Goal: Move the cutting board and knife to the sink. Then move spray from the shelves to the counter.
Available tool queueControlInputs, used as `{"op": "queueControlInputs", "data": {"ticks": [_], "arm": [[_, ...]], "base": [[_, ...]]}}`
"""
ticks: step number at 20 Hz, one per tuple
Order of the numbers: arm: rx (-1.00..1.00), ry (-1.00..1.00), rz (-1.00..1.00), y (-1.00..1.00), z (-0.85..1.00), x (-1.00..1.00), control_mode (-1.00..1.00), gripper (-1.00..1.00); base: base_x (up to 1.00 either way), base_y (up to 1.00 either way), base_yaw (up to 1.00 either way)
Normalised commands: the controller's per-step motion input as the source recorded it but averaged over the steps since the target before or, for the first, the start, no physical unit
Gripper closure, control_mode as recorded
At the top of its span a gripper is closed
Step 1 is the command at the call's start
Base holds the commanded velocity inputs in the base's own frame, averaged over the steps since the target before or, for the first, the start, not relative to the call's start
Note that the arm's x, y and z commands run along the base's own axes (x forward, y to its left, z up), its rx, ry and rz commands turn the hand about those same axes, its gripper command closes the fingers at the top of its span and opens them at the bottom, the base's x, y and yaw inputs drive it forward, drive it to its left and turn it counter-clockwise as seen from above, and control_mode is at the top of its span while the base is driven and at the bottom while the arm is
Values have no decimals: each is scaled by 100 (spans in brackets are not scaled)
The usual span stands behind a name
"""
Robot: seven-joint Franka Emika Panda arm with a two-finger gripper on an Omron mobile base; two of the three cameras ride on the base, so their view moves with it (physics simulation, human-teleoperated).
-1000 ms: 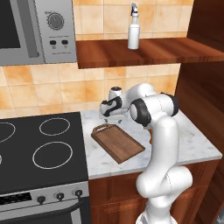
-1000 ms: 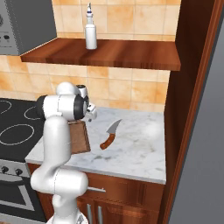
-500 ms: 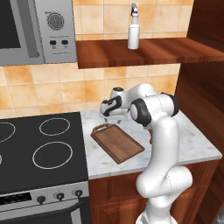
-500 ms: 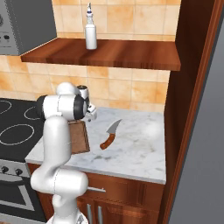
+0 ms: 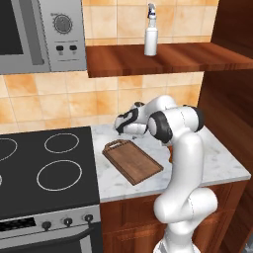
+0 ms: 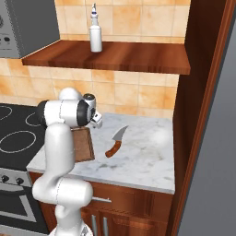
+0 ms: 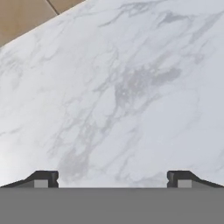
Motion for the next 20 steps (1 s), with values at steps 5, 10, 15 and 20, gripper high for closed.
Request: {"op": "queueControlInputs", "data": {"ticks": [5, 10, 15, 20], "arm": [[5, -6, -3, 2, -30, -27, -100, -100], [6, -4, -5, 4, -28, -38, -100, -100], [3, -1, -4, 11, -27, -41, -100, -100], [0, 0, -1, 21, -23, -42, -100, -100]], "base": [[0, 0, 0], [0, 0, 0], [0, 0, 0], [0, 0, 0]]}}
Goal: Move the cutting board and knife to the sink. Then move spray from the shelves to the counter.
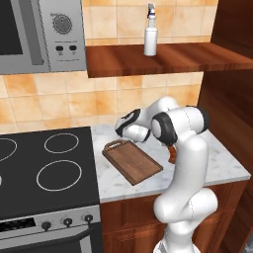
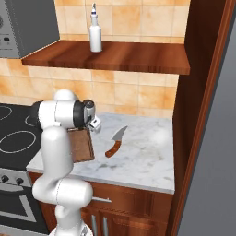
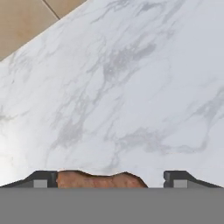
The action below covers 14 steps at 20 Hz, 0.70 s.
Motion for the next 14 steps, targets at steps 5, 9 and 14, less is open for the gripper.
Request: {"op": "queueControlInputs", "data": {"ticks": [5, 9, 14], "arm": [[0, 0, 0, 25, -19, -39, -100, -100], [0, 0, 0, 16, -21, -45, -100, -100], [0, 2, 0, 14, -25, -49, -100, -100]], "base": [[0, 0, 0], [0, 0, 0], [0, 0, 0]]}}
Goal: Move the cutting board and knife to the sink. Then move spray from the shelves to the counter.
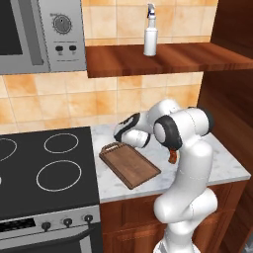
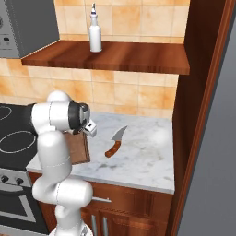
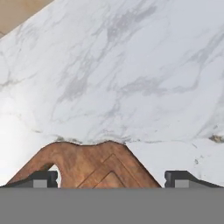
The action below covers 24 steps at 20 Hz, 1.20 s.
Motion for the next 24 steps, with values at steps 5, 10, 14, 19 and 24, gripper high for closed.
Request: {"op": "queueControlInputs", "data": {"ticks": [5, 10, 14, 19, 24], "arm": [[0, 2, 0, 13, -26, -51, -100, -100], [0, 2, 0, 11, -29, -53, -100, -100], [0, 4, 0, 11, -31, -56, -100, -100], [0, 5, 0, 12, -32, -56, -100, -100], [0, 6, 0, 16, -35, -57, -100, -100]], "base": [[0, 0, 0], [0, 0, 0], [0, 0, 0], [0, 0, 0], [0, 0, 0]]}}
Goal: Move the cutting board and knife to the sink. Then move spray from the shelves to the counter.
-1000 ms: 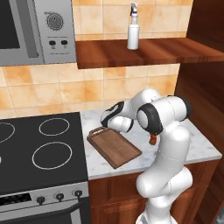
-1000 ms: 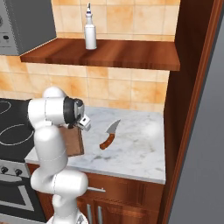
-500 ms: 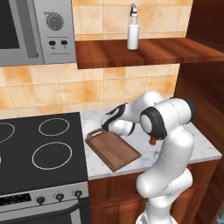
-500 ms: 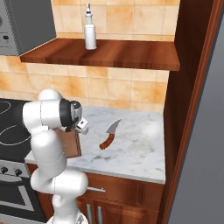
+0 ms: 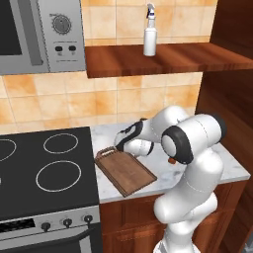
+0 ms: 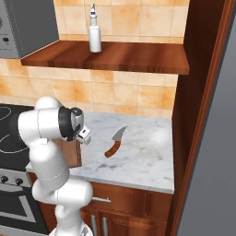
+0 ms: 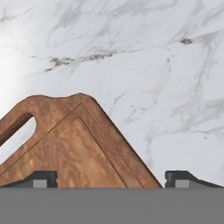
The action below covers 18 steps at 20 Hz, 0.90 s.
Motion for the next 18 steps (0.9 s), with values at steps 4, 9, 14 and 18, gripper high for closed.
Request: {"op": "queueControlInputs", "data": {"ticks": [4, 9, 14, 18], "arm": [[0, 6, 2, 16, -37, -59, -100, -100], [-1, 7, 4, 18, -38, -62, -100, -100], [-3, 7, 6, 18, -39, -65, -100, -100], [-3, 9, 8, 18, -40, -67, -100, -100]], "base": [[0, 0, 0], [0, 0, 0], [0, 0, 0], [0, 0, 0]]}}
